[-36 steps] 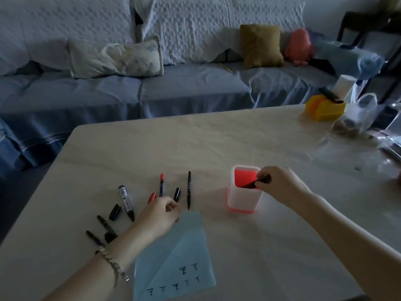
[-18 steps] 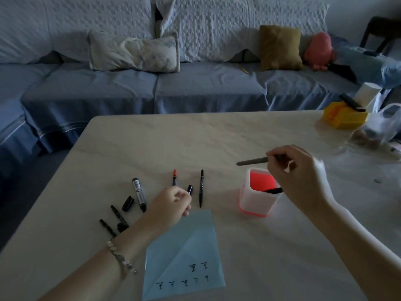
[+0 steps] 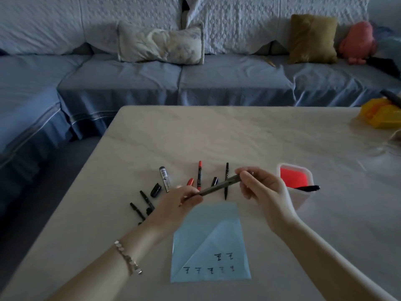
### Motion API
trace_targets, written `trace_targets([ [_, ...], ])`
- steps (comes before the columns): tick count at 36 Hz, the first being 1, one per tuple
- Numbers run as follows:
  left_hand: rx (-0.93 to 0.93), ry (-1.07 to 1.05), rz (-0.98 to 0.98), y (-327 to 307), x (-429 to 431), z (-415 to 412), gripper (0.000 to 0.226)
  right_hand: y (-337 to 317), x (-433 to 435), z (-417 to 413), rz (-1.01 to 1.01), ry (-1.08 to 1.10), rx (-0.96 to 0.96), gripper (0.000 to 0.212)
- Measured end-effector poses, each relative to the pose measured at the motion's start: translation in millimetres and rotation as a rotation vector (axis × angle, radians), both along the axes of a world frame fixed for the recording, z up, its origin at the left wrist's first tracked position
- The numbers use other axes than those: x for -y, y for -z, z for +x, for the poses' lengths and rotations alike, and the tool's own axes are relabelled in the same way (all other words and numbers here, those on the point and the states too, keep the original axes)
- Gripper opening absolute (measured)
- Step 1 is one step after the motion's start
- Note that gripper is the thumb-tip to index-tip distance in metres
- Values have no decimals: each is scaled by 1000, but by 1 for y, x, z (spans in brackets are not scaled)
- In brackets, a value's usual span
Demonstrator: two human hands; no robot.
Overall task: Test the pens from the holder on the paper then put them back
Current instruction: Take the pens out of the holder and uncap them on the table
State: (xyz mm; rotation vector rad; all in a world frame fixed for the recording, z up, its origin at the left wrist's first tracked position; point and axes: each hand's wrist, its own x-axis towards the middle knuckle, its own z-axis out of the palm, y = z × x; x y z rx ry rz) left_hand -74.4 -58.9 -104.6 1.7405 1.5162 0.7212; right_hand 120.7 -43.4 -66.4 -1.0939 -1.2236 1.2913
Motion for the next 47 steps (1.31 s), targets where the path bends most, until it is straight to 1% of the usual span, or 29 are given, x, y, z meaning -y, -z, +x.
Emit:
trace_targets([
  [3,46,5,5,-2,8,1,15,4,1,-9,-82,-63,-61,15],
  [5,77,14,15,-8,12,5,14,6,4,-18,-128,-135,4,15],
  [7,38,41,65,-13,16,11,15,9,8,-27,-155,-200,96,21],
  [9,-38,61,125,-19,20,15,20,11,10,-35,-195,-198,110,29],
  [11,-104,57,142,-22,25,17,28,10,9,-39,-232,-139,114,37],
  [13,-121,52,115,-22,29,19,31,11,8,-42,-255,-66,168,42],
  [15,-109,54,72,-22,34,26,27,15,7,-44,-290,15,205,42],
  [17,-108,39,23,-19,37,36,26,21,3,-47,-345,73,204,40],
  [19,-91,-18,-56,-17,35,44,33,27,-2,-51,-408,84,187,41],
  [22,-11,-91,-148,-15,28,49,41,37,-13,-55,-509,67,180,43],
  [24,-44,-85,-128,-17,32,48,42,42,-30,-44,-567,162,172,41],
  [26,-119,-61,-66,-18,45,43,42,44,-48,-22,-558,295,179,39],
  [28,-113,-67,-54,-14,52,33,42,46,-59,-6,-508,254,295,38],
  [31,17,-166,-183,-1,42,21,42,45,-65,-10,-530,63,438,41],
  [33,91,-228,-293,6,35,17,39,49,-68,-12,-531,-3,558,44],
  [35,126,-243,-352,13,31,16,34,54,-69,-5,-542,-38,646,45],
  [39,9,-204,-343,22,27,17,32,72,-59,17,-656,-137,799,49],
  [42,2,-173,-318,31,24,23,29,84,-51,26,-633,-244,908,43],
  [44,33,-190,-323,35,20,28,24,89,-52,30,-582,-234,945,45],
  [47,104,-233,-323,38,13,36,20,92,-65,32,-455,-154,1060,42],
])
